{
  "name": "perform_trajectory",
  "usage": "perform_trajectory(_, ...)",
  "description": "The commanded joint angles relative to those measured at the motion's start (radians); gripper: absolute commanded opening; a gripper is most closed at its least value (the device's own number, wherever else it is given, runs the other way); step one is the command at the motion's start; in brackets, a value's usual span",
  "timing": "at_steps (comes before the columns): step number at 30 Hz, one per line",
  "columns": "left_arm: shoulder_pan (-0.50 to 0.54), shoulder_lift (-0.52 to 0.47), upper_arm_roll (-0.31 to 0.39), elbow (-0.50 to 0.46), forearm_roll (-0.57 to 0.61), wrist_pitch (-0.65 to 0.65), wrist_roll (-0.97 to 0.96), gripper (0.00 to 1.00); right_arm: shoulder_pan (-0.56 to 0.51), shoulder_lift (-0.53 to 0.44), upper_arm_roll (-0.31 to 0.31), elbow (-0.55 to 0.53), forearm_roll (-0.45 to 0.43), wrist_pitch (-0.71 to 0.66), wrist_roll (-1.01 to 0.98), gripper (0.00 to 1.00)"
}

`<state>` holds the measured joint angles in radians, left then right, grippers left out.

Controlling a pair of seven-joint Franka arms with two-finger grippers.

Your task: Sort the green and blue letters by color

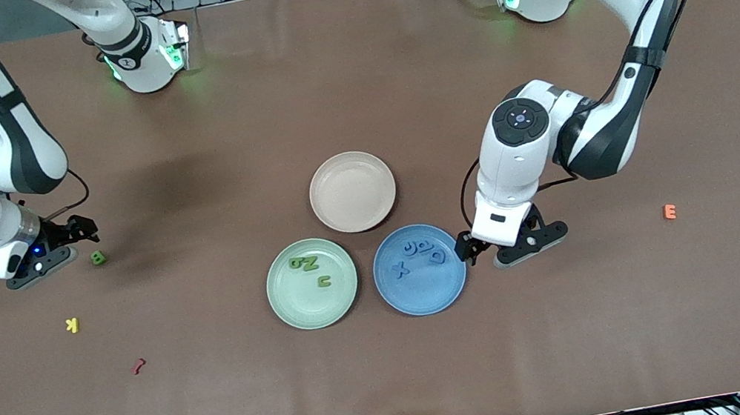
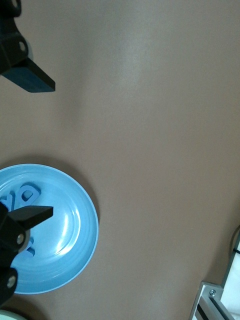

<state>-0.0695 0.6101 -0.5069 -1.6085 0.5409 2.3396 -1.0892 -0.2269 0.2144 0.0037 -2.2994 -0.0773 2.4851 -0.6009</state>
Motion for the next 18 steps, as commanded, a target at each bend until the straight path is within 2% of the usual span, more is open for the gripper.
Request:
perform_trajectory(1, 0.014, -0.007, -0.005, 0.016, -0.038, -0.028, 0.083, 1.0, -0.034, 0.048, 0.016, -0.009, -0.012, 0.067, -0.031, 1.0)
perform_trajectory(11, 0.039, -0.026, -0.005, 0.021, -0.079, -0.091, 0.164, 1.0, -0.055, 0.105, 0.018, -0.012, -0.012, 0.13, -0.077, 1.0)
perform_trajectory(18, 0.043, -0.032, -0.007, 0.015, -0.079, -0.12, 0.189, 1.0, -0.06, 0.137, 0.016, -0.015, -0.012, 0.175, -0.114, 0.95)
